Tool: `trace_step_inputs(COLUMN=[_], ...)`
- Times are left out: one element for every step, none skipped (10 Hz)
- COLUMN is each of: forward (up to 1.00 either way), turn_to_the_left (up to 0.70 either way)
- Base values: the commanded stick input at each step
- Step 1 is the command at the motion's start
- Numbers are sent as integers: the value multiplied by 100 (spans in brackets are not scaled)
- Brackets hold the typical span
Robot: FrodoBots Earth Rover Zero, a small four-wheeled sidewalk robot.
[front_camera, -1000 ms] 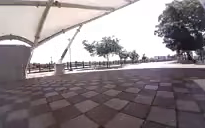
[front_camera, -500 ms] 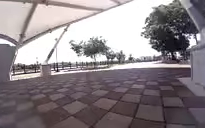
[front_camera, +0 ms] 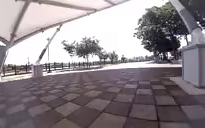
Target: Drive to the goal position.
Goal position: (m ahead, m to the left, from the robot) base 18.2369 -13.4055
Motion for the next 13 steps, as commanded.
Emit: trace_step_inputs(forward=[45, 45, 45, 45, 45, 45, 45, 45, 45, 45, 45, 45, 45], turn_to_the_left=[0, 0, 0, 0, 0, 0, 0, 0, 0, 0, 0, 0, 0])
